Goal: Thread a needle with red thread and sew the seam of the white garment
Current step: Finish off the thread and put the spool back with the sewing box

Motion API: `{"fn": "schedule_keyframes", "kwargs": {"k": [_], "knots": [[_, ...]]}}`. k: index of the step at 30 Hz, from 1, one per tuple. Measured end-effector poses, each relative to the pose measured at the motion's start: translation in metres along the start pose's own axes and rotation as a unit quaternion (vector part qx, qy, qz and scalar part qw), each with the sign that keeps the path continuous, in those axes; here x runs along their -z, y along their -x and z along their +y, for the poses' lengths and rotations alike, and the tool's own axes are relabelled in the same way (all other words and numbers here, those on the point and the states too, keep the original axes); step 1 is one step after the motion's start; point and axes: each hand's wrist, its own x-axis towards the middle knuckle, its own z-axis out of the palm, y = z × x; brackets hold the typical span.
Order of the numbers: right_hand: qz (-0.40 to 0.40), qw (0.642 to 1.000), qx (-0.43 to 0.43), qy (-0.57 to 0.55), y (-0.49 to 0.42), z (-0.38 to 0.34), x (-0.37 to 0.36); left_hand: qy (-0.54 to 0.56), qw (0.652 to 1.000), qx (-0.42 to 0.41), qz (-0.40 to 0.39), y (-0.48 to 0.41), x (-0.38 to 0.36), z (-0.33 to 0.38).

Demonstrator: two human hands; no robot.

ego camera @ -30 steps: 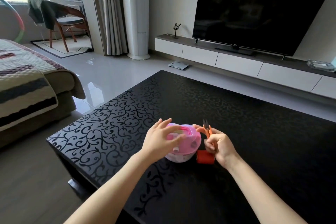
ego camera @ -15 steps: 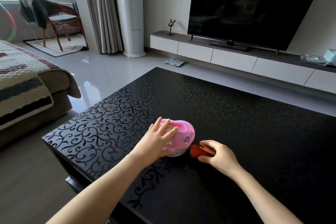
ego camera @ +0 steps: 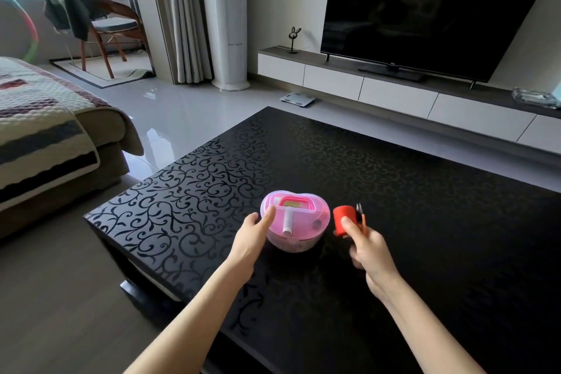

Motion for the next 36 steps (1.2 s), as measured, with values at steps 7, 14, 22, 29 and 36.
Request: {"fn": "schedule_keyframes", "kwargs": {"k": [7, 14, 22, 29, 36], "knots": [[0.040, 0.996, 0.067, 0.053, 0.019, -0.007, -0.033, 0.101, 0.995, 0.023, 0.002, 0.017, -0.010, 0.002], [-0.062, 0.986, 0.117, 0.099, 0.106, 0.004, -0.054, 0.142, 0.989, 0.027, 0.026, 0.079, 0.045, -0.017], [-0.154, 0.962, 0.205, 0.092, 0.202, 0.024, -0.081, 0.237, 0.963, 0.011, 0.130, 0.154, 0.123, -0.065], [-0.284, 0.875, 0.145, 0.364, 0.211, 0.124, -0.133, 0.237, 0.956, 0.027, 0.169, 0.191, 0.191, -0.115], [-0.335, 0.777, 0.093, 0.524, 0.180, 0.209, -0.202, 0.239, 0.950, 0.093, 0.178, 0.194, 0.231, -0.178]]}}
